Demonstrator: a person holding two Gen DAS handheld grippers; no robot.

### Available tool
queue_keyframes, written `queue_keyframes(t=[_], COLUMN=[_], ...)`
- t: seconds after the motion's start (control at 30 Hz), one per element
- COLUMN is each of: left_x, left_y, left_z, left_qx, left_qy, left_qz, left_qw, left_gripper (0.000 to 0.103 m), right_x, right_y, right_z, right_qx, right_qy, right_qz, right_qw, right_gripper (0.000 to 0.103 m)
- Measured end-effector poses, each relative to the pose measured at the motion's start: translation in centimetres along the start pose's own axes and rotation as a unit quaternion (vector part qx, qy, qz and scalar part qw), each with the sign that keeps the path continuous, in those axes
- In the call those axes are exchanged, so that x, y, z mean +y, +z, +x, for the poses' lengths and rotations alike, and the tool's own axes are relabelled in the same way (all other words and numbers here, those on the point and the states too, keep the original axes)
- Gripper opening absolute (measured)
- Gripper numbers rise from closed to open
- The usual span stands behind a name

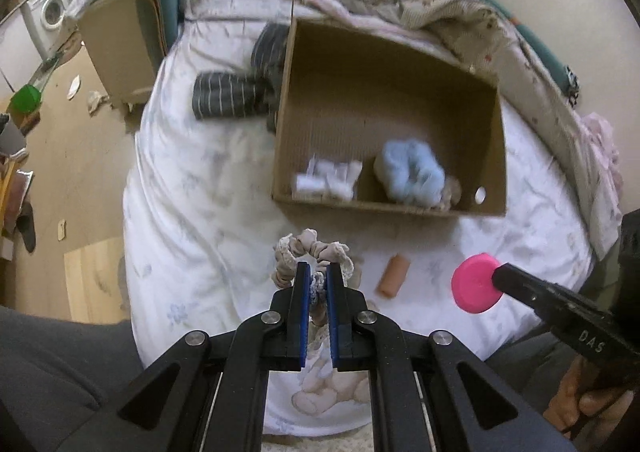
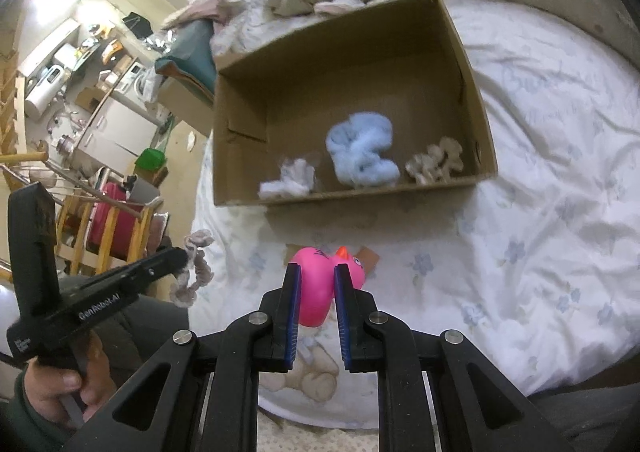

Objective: Organize soft objects
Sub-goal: 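Lift the duck and scrunchie and carry both over the box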

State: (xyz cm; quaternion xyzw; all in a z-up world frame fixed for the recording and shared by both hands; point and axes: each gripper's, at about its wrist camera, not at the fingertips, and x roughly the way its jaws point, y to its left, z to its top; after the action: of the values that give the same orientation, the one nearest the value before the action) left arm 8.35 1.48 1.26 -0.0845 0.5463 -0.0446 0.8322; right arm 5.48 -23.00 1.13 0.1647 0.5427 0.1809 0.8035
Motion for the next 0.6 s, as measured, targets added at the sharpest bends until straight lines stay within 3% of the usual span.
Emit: queue_keyframes(t=[0.2, 0.6], left_x=[-0.6, -1.8], left_y=[2.7, 6.8], left_z=[-1.2, 0.3], left_qx=[-0.024, -0.041], left_qy=[-0.001, 0.003], left_qz=[0.009, 0.027], left_qw=[0.9997, 0.9988], left_gripper=[0.007, 0.007], right_x=[0.9, 0.3], right_y=[2.3, 8.0], right_z=[-1.6, -3.2], right_qx=[-0.020, -0.066], right_qy=[0.005, -0.002], right_qz=[-0.012, -0.017], right_qw=[1.000, 0.998], right_gripper=[0.018, 0.018])
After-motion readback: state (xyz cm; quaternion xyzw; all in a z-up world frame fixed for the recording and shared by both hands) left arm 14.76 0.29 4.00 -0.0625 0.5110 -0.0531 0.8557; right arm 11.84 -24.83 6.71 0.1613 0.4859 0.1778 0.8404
